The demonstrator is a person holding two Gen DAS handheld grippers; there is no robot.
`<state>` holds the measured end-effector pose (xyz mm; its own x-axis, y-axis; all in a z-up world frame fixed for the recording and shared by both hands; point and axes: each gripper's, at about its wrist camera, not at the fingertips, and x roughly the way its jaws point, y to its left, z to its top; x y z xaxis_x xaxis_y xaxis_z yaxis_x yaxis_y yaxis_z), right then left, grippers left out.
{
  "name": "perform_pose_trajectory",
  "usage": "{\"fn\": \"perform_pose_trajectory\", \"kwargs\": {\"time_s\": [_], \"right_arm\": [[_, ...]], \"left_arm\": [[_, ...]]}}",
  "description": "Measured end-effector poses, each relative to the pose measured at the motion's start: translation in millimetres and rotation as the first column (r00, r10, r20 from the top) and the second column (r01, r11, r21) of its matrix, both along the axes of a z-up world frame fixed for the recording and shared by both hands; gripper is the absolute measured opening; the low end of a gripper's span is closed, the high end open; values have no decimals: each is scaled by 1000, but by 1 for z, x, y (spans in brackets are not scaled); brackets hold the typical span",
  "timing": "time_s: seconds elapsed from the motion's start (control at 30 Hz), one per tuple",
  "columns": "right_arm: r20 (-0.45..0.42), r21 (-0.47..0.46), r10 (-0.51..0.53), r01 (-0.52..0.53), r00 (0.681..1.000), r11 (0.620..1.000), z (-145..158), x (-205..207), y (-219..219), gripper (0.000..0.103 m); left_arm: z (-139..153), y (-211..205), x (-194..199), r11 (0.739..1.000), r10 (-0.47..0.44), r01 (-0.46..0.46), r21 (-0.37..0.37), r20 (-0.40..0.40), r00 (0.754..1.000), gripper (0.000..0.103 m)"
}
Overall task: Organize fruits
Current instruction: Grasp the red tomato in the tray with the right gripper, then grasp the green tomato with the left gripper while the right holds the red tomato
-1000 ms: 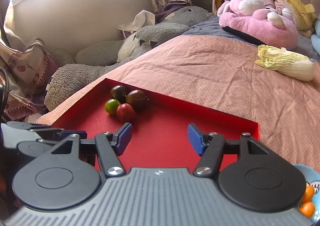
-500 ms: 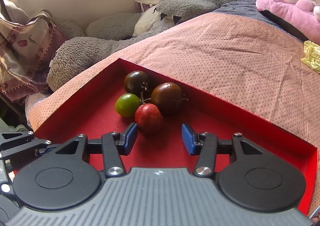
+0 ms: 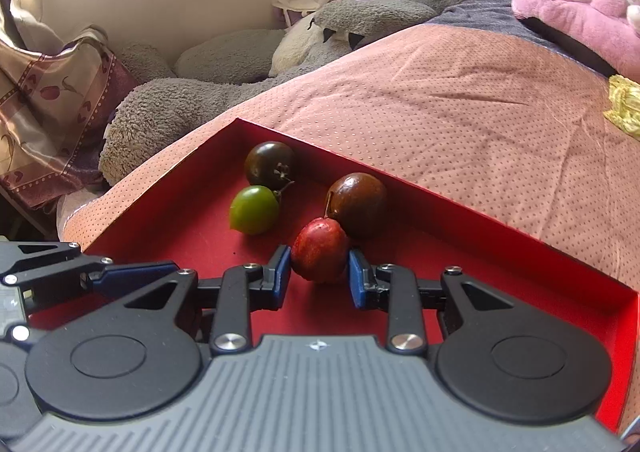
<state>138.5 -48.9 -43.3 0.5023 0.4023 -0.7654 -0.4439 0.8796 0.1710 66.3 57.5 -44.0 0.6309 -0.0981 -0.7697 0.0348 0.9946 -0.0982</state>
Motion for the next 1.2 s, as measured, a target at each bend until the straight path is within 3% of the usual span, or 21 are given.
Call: {"fn": "perform_pose_trajectory", "kwargs": {"time_s": [0.1, 0.2, 0.53, 0.63, 0.8, 1.2], "right_arm": [[16, -7, -40, 40, 999, 999, 4, -10, -24, 36], [10, -10, -73, 73, 997, 997, 5, -20, -47, 36], [-18, -10, -149, 149, 989, 989, -5, -48, -93, 35], [-14, -2, -164, 164, 986, 986, -3, -52, -98, 35], [-9, 6, -173, 173, 985, 985, 1, -59, -103, 35], [9, 17, -166, 166, 986, 986, 19, -90, -107, 35]], "left_arm": [[1, -1, 8, 1000, -6, 7, 14, -15, 1000, 60], [0, -8, 17, 998, -18, 19, 60, -18, 1000, 60], [-3, -12, 58, 996, 26, -24, 81, -25, 999, 59], [-4, -12, 60, 995, 44, -43, 95, -16, 999, 56], [-4, -17, 54, 994, 50, -50, 95, 5, 999, 35], [3, -36, 32, 993, 51, -51, 103, 5, 999, 33]]}}
